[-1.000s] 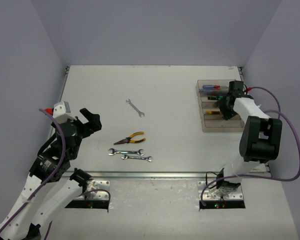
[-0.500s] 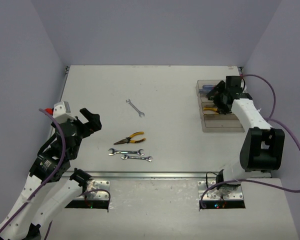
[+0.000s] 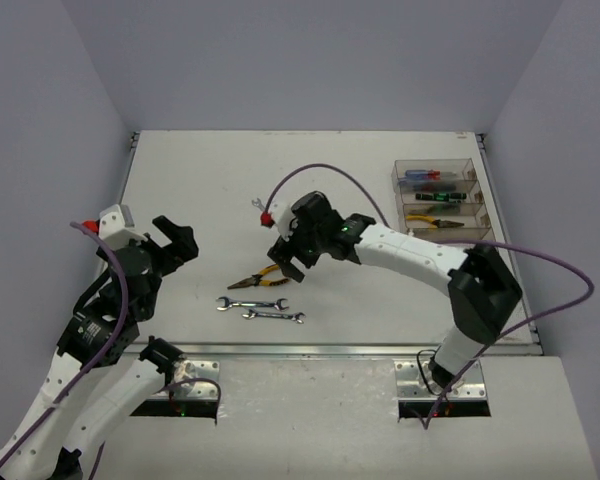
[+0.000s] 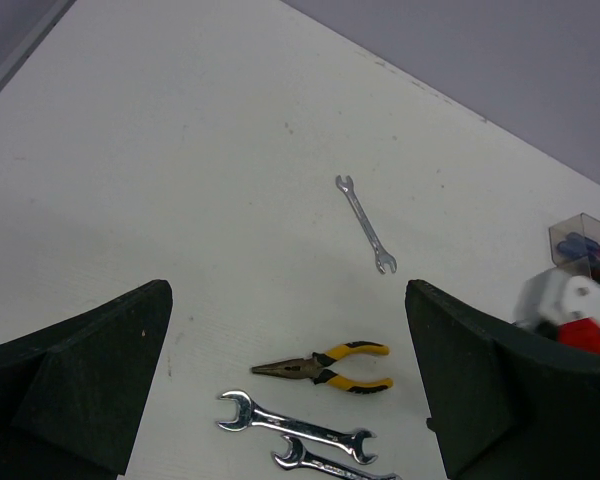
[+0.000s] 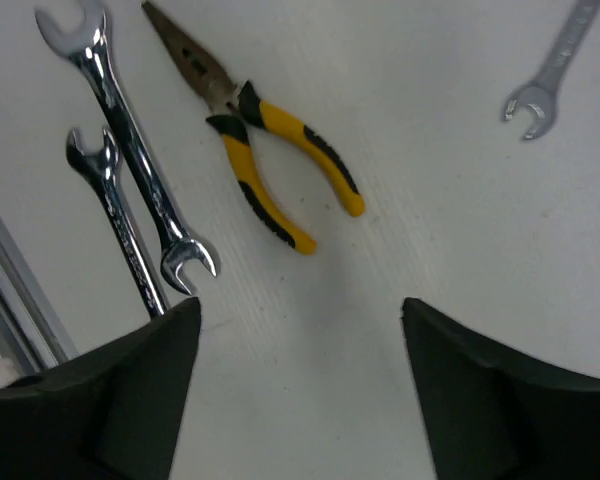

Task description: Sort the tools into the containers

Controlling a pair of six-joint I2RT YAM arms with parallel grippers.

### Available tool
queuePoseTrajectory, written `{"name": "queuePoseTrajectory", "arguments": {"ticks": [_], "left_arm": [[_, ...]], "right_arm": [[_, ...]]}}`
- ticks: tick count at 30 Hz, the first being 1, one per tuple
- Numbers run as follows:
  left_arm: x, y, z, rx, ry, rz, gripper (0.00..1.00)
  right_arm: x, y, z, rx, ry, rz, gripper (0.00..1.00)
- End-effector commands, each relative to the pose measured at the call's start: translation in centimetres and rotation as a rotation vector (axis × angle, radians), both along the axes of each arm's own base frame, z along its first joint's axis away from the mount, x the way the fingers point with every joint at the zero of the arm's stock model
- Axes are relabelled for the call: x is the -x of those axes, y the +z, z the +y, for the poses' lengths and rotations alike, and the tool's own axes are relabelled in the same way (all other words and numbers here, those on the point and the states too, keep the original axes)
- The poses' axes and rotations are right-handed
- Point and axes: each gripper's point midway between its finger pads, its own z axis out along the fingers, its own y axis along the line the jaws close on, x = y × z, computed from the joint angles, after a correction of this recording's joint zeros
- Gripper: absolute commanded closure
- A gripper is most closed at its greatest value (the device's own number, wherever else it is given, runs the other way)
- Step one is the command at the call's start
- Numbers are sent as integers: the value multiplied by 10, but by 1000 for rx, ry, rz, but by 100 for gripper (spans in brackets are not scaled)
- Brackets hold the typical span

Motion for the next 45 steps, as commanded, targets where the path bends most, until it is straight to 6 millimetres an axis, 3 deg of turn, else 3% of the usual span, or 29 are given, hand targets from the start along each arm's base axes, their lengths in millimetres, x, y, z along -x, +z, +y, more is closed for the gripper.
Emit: {"name": "queuePoseTrajectory", "arguments": {"ticks": [1,2,4,11,23,30,38,40,42,45], "left_arm": [[-2,5,4,5,28,-13,0],[-2,5,3,4,25,-11,0],[-3,4,3,3,22,-8,0],[-4,5,0,0,5,-9,0],[-4,5,-3,-2,-14,-12,0],[-4,6,-2,0,-11,-14,0],[-3,7,-2,3,-11,-21,0],[-3,7,-2,3,-11,-21,0],[-3,7,-1,3,-11,-21,0],[-2,8,-1,5,-7,-25,0]], "right_arm": [[-10,-12,25,148,164,-68,36],[-9,-33,28,215,176,-51,40],[-8,-45,39,252,216,-63,43],[-13,-63,58,264,233,-64,53],[-3,-106,60,332,275,12,62],[-1,-101,67,289,262,18,61],[-2,-120,64,328,275,31,63],[-6,-124,64,340,274,15,71],[-11,-127,64,351,269,4,87],[-18,-111,70,296,235,-12,98]]}}
